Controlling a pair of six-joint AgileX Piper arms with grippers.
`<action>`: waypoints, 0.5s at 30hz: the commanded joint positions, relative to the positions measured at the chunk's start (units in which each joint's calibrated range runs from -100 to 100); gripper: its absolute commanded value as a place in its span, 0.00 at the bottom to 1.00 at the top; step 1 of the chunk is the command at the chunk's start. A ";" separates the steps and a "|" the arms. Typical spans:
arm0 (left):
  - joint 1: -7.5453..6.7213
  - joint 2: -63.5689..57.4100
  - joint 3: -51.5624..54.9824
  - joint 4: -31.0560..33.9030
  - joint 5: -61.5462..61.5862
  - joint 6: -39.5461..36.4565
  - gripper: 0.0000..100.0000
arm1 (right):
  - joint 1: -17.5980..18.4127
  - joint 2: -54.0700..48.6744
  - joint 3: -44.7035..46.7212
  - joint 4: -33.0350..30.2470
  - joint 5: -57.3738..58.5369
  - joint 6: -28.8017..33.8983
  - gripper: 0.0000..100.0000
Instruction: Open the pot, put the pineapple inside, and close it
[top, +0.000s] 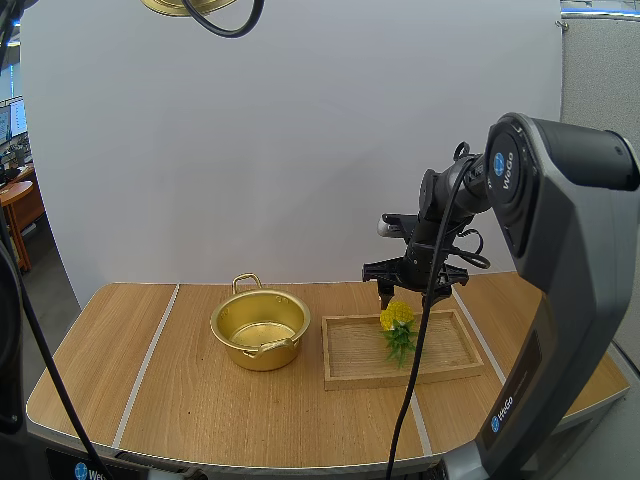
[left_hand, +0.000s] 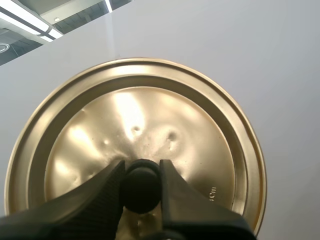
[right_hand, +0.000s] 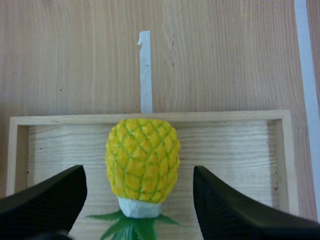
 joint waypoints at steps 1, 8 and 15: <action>-0.17 -0.19 -0.34 0.64 -2.06 -0.54 0.00 | -0.20 1.10 -1.47 -0.49 -0.79 0.02 1.00; -0.17 -0.19 -0.34 0.64 -2.06 -0.54 0.00 | -0.20 4.47 -3.77 -0.49 -1.40 0.02 1.00; -0.17 -0.19 -0.34 0.64 -2.06 -0.54 0.00 | -0.20 8.50 -5.40 -0.49 -2.55 0.02 1.00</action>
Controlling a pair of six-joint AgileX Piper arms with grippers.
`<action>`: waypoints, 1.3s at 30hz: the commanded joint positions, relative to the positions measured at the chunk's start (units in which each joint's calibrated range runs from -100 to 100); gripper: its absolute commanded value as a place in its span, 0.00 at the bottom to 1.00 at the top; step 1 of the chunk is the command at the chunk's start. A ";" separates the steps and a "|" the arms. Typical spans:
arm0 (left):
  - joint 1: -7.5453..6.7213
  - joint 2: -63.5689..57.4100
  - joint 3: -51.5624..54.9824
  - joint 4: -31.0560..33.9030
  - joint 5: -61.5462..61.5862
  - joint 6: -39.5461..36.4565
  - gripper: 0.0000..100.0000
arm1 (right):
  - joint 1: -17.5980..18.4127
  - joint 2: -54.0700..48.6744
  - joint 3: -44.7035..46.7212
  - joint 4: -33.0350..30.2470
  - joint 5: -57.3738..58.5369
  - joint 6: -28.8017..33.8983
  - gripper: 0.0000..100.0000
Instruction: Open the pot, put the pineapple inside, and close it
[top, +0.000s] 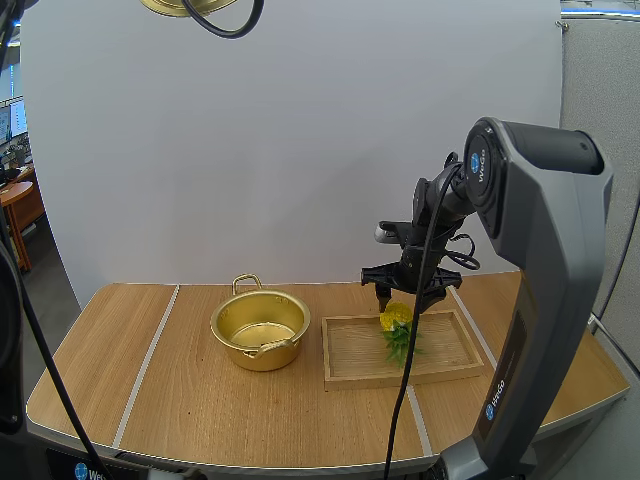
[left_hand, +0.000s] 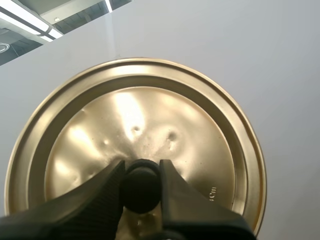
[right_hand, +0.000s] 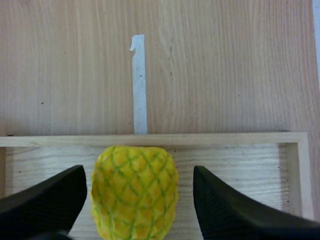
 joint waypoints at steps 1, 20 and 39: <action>-0.17 -0.19 -0.34 0.64 -2.06 -0.54 0.00 | -0.20 1.22 -0.53 -0.38 -1.62 0.02 1.00; -0.17 -0.19 -0.34 0.64 -2.06 -0.54 0.00 | -0.20 6.23 -0.53 -1.53 -4.13 0.02 1.00; -0.17 -0.19 -0.34 0.64 -2.06 -0.54 0.00 | 1.07 -3.42 -0.53 -0.80 1.60 -0.87 0.00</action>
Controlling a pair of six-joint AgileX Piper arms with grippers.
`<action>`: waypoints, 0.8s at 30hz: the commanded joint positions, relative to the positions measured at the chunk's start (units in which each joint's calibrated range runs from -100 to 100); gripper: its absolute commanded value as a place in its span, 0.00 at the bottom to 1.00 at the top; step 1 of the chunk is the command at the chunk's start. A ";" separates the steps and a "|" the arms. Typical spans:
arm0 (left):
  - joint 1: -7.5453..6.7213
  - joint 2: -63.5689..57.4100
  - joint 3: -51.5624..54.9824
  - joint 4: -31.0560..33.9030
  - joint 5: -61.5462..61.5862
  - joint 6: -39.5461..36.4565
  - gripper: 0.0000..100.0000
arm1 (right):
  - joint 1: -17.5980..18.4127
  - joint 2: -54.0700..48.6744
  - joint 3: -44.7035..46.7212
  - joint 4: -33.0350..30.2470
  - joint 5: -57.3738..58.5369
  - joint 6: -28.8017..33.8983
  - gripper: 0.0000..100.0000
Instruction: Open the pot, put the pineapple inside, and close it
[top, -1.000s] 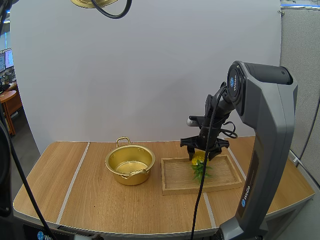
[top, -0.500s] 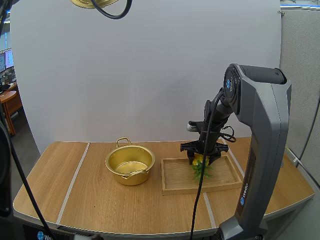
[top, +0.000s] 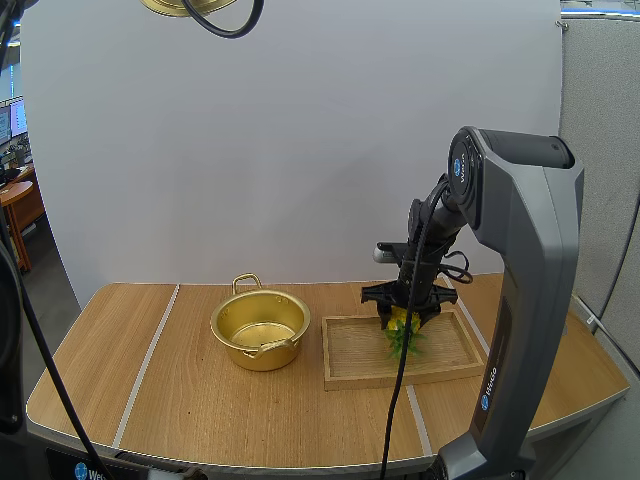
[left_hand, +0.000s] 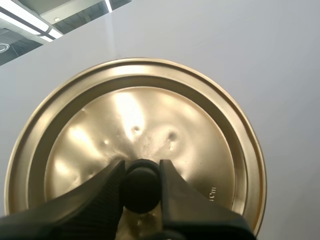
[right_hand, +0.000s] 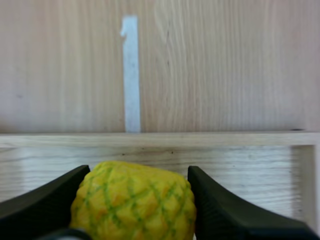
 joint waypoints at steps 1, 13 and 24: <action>-0.17 -0.19 -0.34 0.64 -2.06 -0.54 0.00 | 1.75 -9.88 -0.29 0.41 3.48 -1.55 0.00; -0.17 -0.19 -0.34 0.64 -2.06 -0.54 0.00 | 15.09 -26.67 -0.29 -1.16 4.87 -1.74 0.00; -0.17 -0.19 -0.34 0.64 -2.06 -0.54 0.00 | 21.98 -24.27 -2.58 -1.73 2.17 -1.74 0.00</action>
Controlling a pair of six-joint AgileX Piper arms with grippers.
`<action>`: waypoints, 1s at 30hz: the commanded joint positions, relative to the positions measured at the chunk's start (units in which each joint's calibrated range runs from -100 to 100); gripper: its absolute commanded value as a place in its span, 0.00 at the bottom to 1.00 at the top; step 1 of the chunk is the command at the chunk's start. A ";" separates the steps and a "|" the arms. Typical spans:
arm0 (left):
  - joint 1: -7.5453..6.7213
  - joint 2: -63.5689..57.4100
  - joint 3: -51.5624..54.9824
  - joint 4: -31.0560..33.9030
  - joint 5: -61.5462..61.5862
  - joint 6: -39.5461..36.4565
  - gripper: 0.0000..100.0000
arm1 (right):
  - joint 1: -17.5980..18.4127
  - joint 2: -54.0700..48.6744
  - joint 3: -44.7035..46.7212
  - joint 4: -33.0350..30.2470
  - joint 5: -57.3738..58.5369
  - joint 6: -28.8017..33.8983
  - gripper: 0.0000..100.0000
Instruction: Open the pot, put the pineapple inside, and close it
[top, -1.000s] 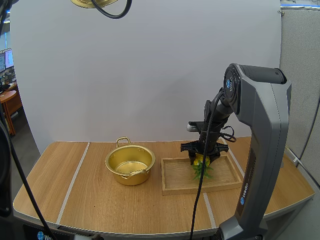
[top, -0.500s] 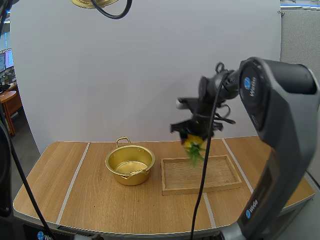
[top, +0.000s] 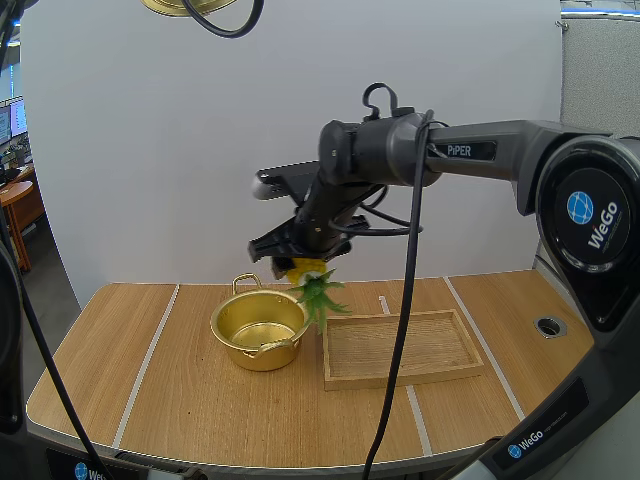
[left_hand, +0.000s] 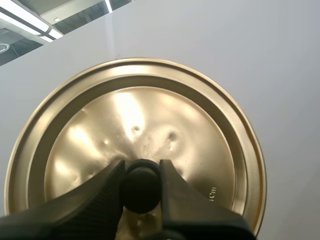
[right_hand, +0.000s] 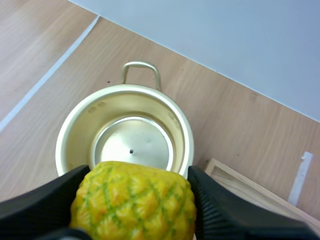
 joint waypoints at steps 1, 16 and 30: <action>-0.17 -0.19 -0.34 0.64 -2.06 -0.54 0.00 | 1.45 1.12 -2.10 -0.99 -1.34 -0.64 0.00; -0.17 -0.19 -0.34 0.64 -2.06 -0.54 0.00 | 5.40 16.58 -10.41 -2.57 -2.79 -1.14 0.00; -0.17 -0.19 -0.34 0.64 -2.06 -0.54 0.00 | 4.14 24.09 -14.38 -6.98 -8.36 -1.14 0.00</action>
